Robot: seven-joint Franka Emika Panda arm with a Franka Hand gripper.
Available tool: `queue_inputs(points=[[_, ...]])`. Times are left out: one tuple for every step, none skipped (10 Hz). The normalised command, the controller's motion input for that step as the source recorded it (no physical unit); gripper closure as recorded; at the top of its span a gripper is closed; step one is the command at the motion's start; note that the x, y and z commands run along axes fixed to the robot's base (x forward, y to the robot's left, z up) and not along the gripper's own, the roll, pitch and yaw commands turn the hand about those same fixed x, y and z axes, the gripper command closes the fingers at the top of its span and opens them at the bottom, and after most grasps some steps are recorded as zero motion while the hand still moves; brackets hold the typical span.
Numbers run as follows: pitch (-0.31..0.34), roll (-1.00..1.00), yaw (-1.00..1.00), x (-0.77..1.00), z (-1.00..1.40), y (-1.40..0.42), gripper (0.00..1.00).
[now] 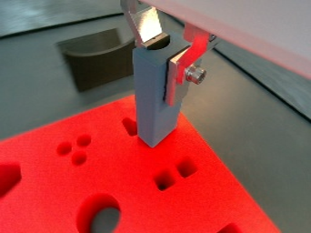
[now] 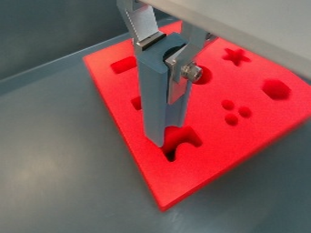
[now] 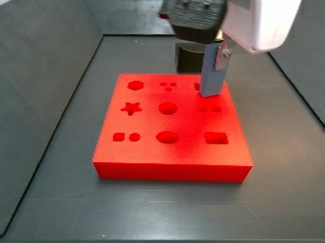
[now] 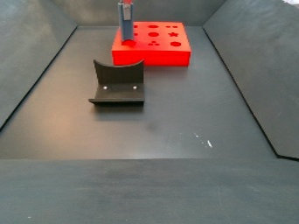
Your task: Insert the arch object.
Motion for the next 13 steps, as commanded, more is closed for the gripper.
queue_inputs(points=[[0.000,0.00,-0.99,0.09,0.00,0.06,1.00],[0.000,0.00,-0.90,0.06,0.00,0.13,1.00],[0.000,-0.03,-0.78,0.03,0.00,0.21,1.00],[0.000,-0.01,-0.82,0.03,0.00,0.20,1.00],[0.000,-0.06,-0.65,0.00,0.05,0.30,1.00],[0.000,-0.05,-0.17,-0.10,0.00,0.20,1.00],[0.000,0.00,0.00,0.00,-0.02,0.00,1.00],[0.000,0.02,0.11,-0.05,-0.01,-0.08,1.00],[0.000,0.00,0.21,-0.05,0.00,-0.11,1.00],[0.000,0.00,0.23,-0.11,0.02,0.00,1.00],[0.000,-0.06,0.16,-0.16,0.04,0.10,1.00],[0.000,-0.12,0.08,0.00,0.03,0.29,1.00],[0.000,-0.14,0.04,-0.02,0.00,0.35,1.00]])
